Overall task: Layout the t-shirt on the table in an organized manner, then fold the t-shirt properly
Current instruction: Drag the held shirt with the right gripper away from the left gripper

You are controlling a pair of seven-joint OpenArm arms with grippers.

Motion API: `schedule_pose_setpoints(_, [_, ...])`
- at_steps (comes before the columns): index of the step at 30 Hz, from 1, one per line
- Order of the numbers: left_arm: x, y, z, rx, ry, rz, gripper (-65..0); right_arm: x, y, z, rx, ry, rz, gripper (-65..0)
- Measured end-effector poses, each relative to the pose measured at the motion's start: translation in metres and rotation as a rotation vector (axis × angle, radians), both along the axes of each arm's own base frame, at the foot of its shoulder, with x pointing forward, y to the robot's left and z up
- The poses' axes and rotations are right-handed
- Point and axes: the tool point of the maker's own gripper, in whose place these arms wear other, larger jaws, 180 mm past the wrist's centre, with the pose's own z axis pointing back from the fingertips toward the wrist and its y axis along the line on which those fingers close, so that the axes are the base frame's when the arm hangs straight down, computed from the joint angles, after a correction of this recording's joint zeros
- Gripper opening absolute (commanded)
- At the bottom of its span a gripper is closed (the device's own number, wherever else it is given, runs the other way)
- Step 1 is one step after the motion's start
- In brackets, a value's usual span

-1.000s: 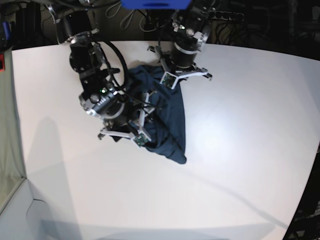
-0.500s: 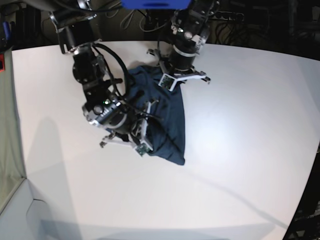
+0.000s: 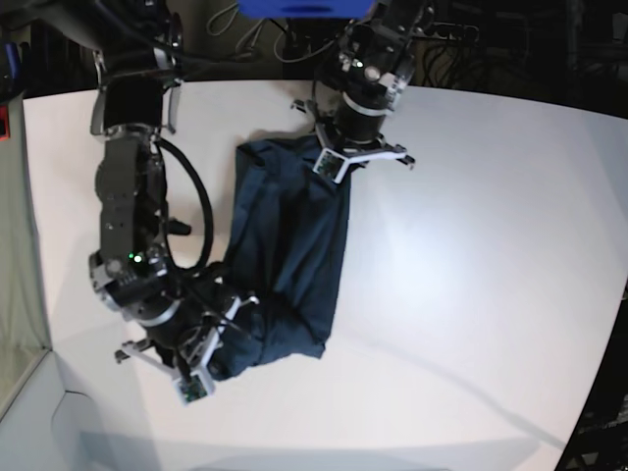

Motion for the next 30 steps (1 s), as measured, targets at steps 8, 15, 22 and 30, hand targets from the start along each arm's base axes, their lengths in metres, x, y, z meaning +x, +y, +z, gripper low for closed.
schedule_pose_setpoints(8, [0.004, 0.021, 0.004, 0.033, -0.005, 0.018, -64.5, 0.008, -0.009, 0.047, -0.074, -0.121, 0.036, -65.0])
schedule_pose_setpoints(15, [0.022, 0.071, 0.013, 0.079, -0.017, 0.146, -64.5, 0.003, 0.0, 0.044, -0.229, -0.061, 0.137, -65.0])
schedule_pose_setpoints(22, [0.061, 0.157, 0.064, 0.126, -0.164, 0.365, -64.5, -0.014, 0.008, 0.013, -0.368, 0.02, 0.248, -65.0])
schedule_pose_setpoints(30, [0.09, 0.22, 0.149, 0.143, -0.391, 0.534, -64.5, 0.001, -0.021, 0.043, -0.402, -0.041, 0.178, -65.0])
